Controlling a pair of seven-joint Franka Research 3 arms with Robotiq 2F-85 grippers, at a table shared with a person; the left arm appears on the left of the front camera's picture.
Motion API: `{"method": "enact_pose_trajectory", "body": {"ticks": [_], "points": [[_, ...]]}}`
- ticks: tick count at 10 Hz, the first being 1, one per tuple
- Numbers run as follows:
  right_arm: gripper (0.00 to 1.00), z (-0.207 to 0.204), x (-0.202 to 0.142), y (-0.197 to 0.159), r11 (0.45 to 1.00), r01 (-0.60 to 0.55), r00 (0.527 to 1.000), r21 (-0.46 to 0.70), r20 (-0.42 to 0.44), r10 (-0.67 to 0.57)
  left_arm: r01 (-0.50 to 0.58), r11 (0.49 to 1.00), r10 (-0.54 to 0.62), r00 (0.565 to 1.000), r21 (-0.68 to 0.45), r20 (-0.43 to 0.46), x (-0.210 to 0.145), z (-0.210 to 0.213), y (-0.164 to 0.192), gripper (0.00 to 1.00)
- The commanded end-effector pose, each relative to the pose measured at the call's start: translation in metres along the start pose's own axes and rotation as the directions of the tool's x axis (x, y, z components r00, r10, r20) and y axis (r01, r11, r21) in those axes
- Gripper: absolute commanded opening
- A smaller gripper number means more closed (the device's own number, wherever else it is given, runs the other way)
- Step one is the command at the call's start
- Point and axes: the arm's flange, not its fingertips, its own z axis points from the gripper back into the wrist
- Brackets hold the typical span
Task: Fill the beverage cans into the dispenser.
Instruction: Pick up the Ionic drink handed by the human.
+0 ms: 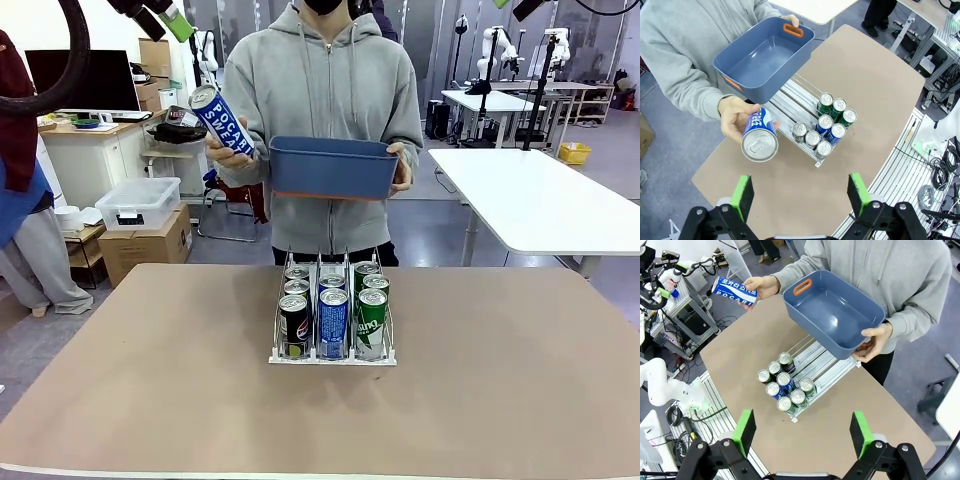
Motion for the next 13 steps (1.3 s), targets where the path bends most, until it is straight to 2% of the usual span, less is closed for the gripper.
{"method": "enact_pose_trajectory", "body": {"ticks": [1, 8, 10, 13], "points": [[1.00, 0.000, -0.003, 0.002, 1.000, 0.011, 1.000, 0.010, 0.002, -0.011, 0.001, 1.000, -0.001, 1.000, -0.021, 0.009, -0.003, 0.001, 0.000, 1.00], [1.00, 0.000, -0.003, 0.002, 1.000, 0.011, 1.000, 0.010, 0.002, -0.011, 0.001, 1.000, -0.001, 1.000, -0.021, 0.009, -0.003, 0.001, 0.000, 1.00], [1.00, 0.000, -0.003, 0.002, 1.000, 0.011, 1.000, 0.010, 0.002, -0.011, 0.012, 0.999, -0.011, 1.000, 0.033, -0.028, 0.000, 0.000, 0.005, 1.00], [1.00, 0.000, -0.003, 0.002, 1.000, 0.011, 1.000, 0.010, 0.002, -0.011, 0.014, 0.985, -0.010, 1.000, 0.172, -0.022, 0.002, -0.018, 0.003, 1.00]]}}
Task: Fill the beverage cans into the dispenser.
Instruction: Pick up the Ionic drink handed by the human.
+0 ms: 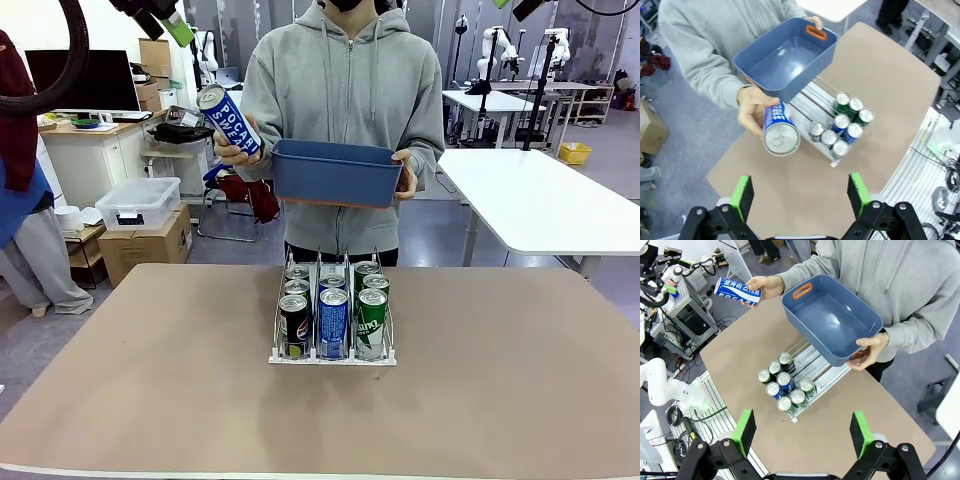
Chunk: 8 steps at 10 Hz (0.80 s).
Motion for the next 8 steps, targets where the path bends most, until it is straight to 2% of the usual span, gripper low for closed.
{"method": "enact_pose_trajectory", "body": {"ticks": [1, 3, 8], "points": [[1.00, 0.000, -0.003, 0.002, 1.000, 0.011, 1.000, 0.010, 0.002, -0.011, -0.001, 0.998, 0.003, 1.000, 0.058, -0.028, -0.001, -0.021, 0.001, 1.00], [1.00, 0.000, -0.003, 0.002, 1.000, 0.011, 1.000, 0.010, 0.002, -0.011, -0.006, 0.998, 0.008, 0.999, 0.056, -0.051, 0.003, -0.041, 0.003, 1.00], [1.00, 0.000, -0.003, 0.002, 1.000, 0.011, 1.000, 0.010, 0.002, -0.011, 0.041, 0.999, -0.041, 0.999, 0.000, 0.009, -0.002, -0.075, 0.008, 1.00]]}}
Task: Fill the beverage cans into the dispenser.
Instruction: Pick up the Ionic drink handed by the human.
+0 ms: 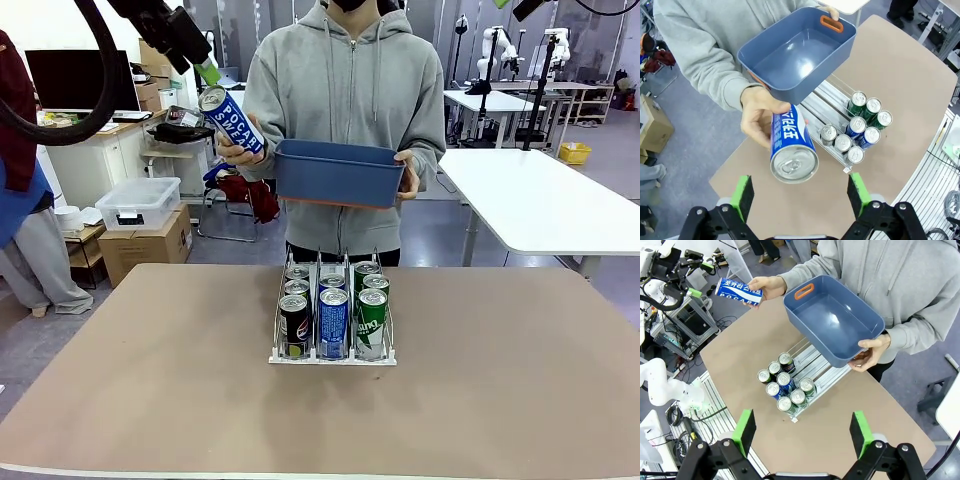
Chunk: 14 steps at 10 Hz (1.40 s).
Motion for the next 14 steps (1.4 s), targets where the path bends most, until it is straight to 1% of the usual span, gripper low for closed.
{"method": "enact_pose_trajectory", "body": {"ticks": [1, 2, 4, 5, 6, 8, 9, 11, 14], "points": [[1.00, 0.000, -0.003, 0.002, 1.000, 0.011, 1.000, 0.010, 0.002, -0.011, 0.026, 0.999, -0.024, 0.999, -0.036, 0.047, -0.009, -0.015, -0.001, 1.00], [1.00, 0.000, -0.003, 0.002, 1.000, 0.011, 1.000, 0.010, 0.002, -0.011, 0.030, 0.999, -0.028, 0.997, -0.032, 0.073, -0.011, -0.016, -0.002, 1.00], [1.00, 0.000, -0.003, 0.002, 1.000, 0.011, 1.000, 0.010, 0.002, -0.011, 0.032, 0.999, -0.029, 0.996, -0.035, 0.082, -0.013, -0.021, -0.007, 1.00], [1.00, 0.000, -0.003, 0.002, 1.000, 0.011, 1.000, 0.010, 0.002, -0.011, 0.042, 0.998, -0.038, 0.995, -0.041, 0.092, -0.012, -0.014, -0.007, 1.00], [1.00, 0.000, -0.003, 0.002, 1.000, 0.011, 1.000, 0.010, 0.002, -0.011, 0.008, 1.000, -0.007, 0.999, -0.020, 0.045, -0.003, -0.018, -0.002, 1.00], [1.00, 0.000, -0.003, 0.002, 1.000, 0.011, 1.000, 0.010, 0.002, -0.011, 0.008, 1.000, -0.007, 0.999, -0.020, 0.045, -0.003, -0.018, -0.002, 1.00], [1.00, 0.000, -0.003, 0.002, 1.000, 0.011, 1.000, 0.010, 0.002, -0.011, 0.009, 1.000, -0.008, 0.999, -0.023, 0.052, -0.002, -0.017, -0.003, 1.00], [1.00, 0.000, -0.003, 0.002, 1.000, 0.011, 1.000, 0.010, 0.002, -0.011, 0.009, 0.998, -0.004, 0.996, -0.058, 0.089, 0.000, -0.031, 0.002, 1.00], [1.00, 0.000, -0.003, 0.002, 1.000, 0.011, 1.000, 0.010, 0.002, -0.011, -0.006, 0.999, 0.011, 0.993, -0.048, 0.118, 0.000, -0.039, 0.003, 1.00]]}}
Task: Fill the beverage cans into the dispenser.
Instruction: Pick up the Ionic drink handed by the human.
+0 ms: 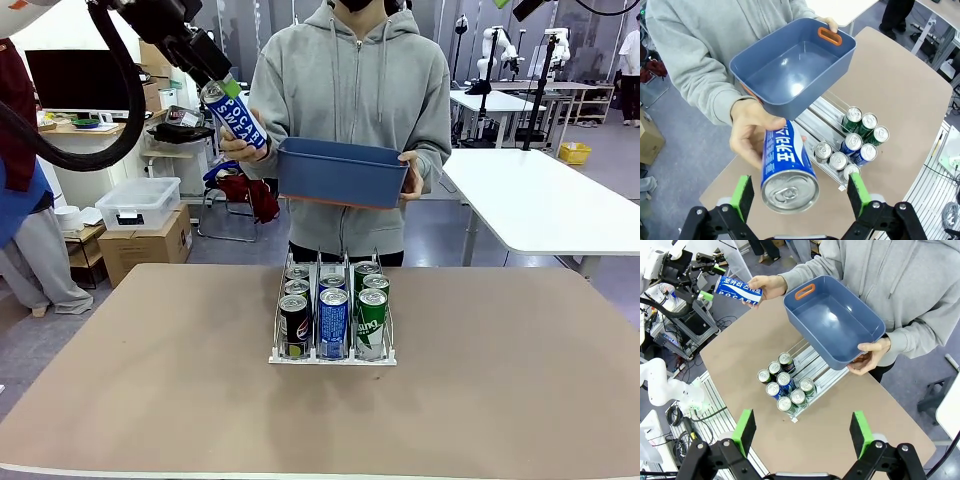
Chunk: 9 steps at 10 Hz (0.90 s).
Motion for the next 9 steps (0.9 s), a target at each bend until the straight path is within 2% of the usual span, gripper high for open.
{"method": "enact_pose_trajectory", "body": {"ticks": [1, 9], "points": [[1.00, 0.000, -0.003, 0.002, 1.000, 0.011, 1.000, 0.010, 0.002, -0.011, 0.010, 1.000, -0.011, 0.999, 0.017, 0.042, -0.003, -0.008, 0.002, 1.00], [1.00, 0.000, -0.003, 0.002, 1.000, 0.011, 1.000, 0.010, 0.002, -0.011, 0.034, 0.995, -0.038, 0.998, 0.093, 0.041, -0.007, -0.029, 0.003, 1.00]]}}
